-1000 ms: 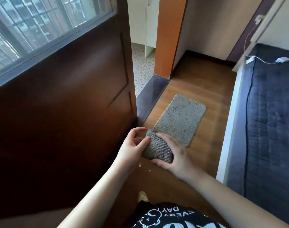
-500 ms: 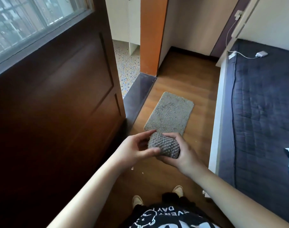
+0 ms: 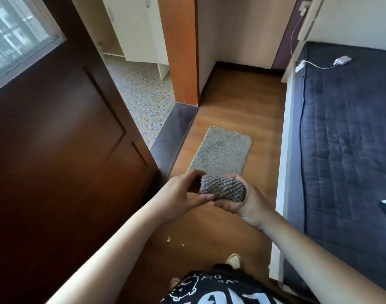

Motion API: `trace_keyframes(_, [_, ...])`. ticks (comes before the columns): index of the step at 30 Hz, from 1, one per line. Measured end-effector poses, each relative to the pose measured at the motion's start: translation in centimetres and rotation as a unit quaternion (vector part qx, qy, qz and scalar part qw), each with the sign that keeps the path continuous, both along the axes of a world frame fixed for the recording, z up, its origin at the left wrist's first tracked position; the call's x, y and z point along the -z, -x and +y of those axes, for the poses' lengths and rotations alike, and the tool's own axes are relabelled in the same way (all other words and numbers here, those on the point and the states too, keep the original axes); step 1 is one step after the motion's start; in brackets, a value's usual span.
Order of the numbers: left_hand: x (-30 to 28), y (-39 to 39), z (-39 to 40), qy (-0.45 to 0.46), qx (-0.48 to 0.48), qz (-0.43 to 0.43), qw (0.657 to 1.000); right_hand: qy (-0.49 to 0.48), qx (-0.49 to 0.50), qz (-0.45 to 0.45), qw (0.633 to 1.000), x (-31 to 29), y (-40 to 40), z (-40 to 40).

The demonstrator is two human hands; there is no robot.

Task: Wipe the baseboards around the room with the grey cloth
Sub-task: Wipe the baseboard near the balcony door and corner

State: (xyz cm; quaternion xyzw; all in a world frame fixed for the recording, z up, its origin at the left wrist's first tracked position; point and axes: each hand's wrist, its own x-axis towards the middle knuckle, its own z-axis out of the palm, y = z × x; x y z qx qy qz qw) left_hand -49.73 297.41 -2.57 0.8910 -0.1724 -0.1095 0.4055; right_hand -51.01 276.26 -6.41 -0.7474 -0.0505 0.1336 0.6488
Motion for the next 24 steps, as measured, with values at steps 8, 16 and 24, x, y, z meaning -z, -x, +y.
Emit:
trace_keyframes(8, [0.2, -4.4, -7.6, 0.079, -0.056, 0.019, 0.995, -0.037, -0.024, -0.009, 0.999, -0.6, -5.8, -7.3])
trace_keyframes(16, [1.4, -9.4, -10.0, 0.105, -0.087, 0.022, 0.990, -0.092, 0.010, 0.023, 0.995, 0.0, -10.3, -9.1])
trace_keyframes(24, [2.8, -18.2, -9.5, 0.124, -0.050, 0.023, 0.991, -0.104, 0.015, 0.053, 0.993, 0.7, -18.0, -8.6])
